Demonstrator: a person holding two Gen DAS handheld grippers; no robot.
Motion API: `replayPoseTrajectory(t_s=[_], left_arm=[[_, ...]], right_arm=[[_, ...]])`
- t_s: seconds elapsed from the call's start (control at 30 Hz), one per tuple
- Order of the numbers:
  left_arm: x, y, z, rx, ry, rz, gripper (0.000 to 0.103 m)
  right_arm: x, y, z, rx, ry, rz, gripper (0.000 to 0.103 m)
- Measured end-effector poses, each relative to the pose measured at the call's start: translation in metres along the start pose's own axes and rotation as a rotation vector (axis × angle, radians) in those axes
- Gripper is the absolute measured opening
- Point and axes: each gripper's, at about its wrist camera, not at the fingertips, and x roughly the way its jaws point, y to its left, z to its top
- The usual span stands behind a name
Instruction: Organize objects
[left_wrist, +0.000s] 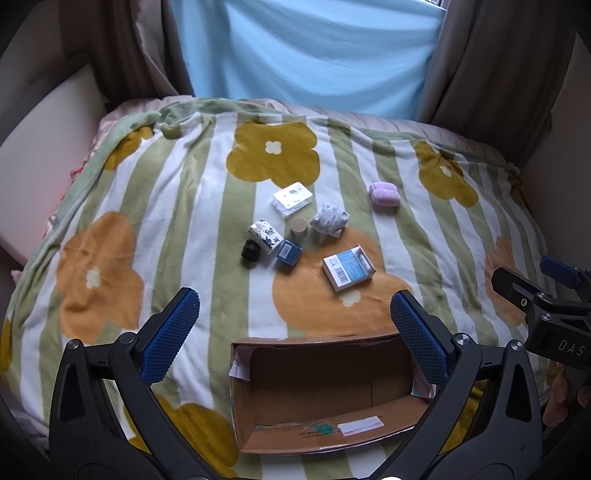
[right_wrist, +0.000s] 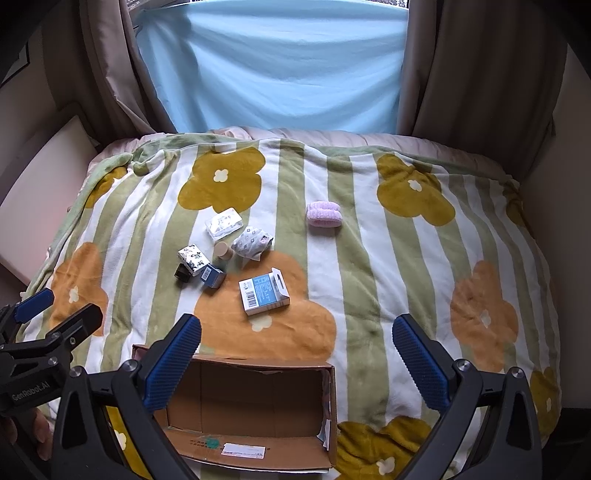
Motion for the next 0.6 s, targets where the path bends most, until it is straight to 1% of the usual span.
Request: replayPoseTrajectory(t_s=[0.6], left_arm=[[0.0003,-0.0008,0.0020,-0.004,-0.001,-0.013,0.102]], right_arm=[[-0.0022,0.0006,-0.0004,0.022,0.006,-0.008,0.103]])
